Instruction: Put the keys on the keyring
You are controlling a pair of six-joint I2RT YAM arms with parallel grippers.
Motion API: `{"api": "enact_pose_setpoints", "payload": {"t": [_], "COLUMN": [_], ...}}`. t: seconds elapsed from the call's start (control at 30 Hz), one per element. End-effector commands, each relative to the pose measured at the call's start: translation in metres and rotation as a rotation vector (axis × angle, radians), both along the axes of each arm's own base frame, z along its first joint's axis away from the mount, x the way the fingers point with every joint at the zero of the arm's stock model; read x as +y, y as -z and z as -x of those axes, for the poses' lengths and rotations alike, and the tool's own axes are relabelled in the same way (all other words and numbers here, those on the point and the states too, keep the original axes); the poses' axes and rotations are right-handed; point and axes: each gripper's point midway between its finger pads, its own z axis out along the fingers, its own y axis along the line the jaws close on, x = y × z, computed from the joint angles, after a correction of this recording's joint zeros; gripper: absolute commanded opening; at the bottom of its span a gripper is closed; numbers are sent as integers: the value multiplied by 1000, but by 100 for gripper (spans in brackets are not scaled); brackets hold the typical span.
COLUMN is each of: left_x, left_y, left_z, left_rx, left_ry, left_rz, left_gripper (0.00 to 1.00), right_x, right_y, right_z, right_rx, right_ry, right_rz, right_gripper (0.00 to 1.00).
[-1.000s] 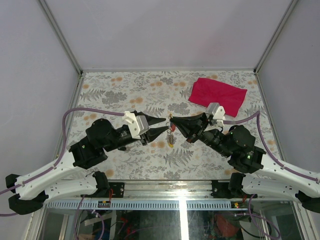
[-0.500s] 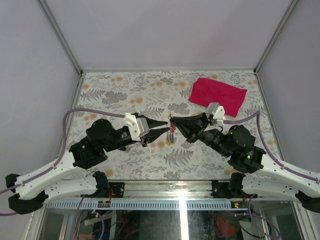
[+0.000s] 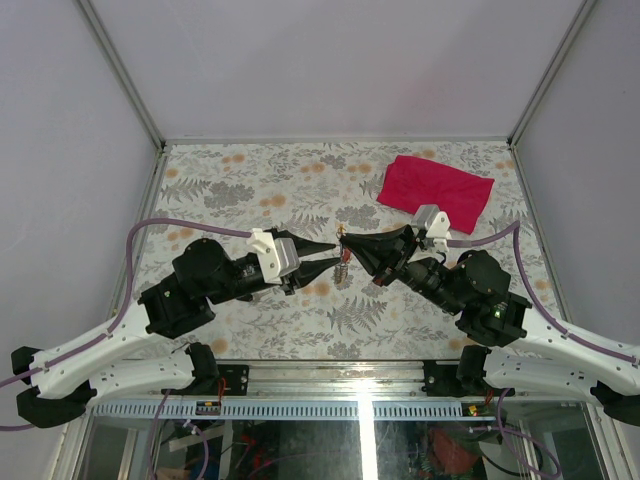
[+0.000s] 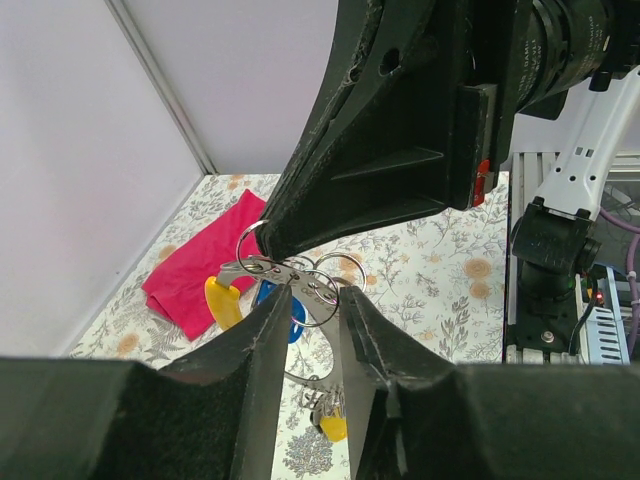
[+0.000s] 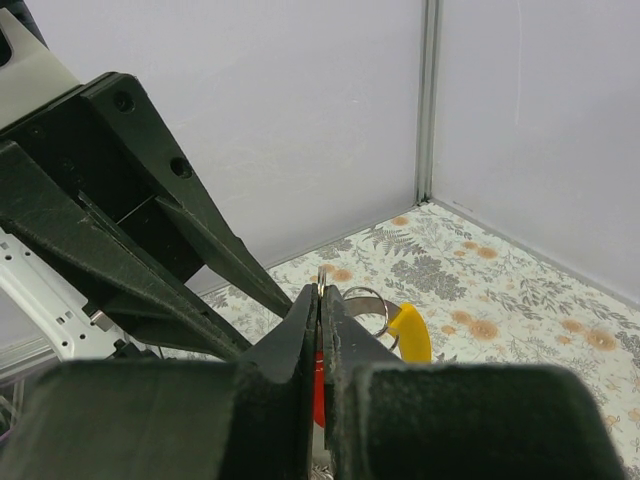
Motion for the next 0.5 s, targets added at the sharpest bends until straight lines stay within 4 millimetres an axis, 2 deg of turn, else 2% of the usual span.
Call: {"api": "enact_pose_setpoints", "payload": {"t": [0.0, 0.2, 0.47], "left_x": [1, -2, -5], "left_y": [-21, -18, -10], "left_z": [2, 2, 1], "left_rx": [-39, -35, -20], "left_ry": [6, 8, 14], "left_rz": [49, 40, 21], "left_gripper": [25, 23, 35], "right_x": [-7, -7, -7], "right_y": [-37, -37, -36], "right_z": [5, 5, 6], "right_rx": [-33, -29, -27], "right_ry": [-4, -9, -12], "right_rz": [-116, -117, -117], "right_gripper": [0, 0, 0]}}
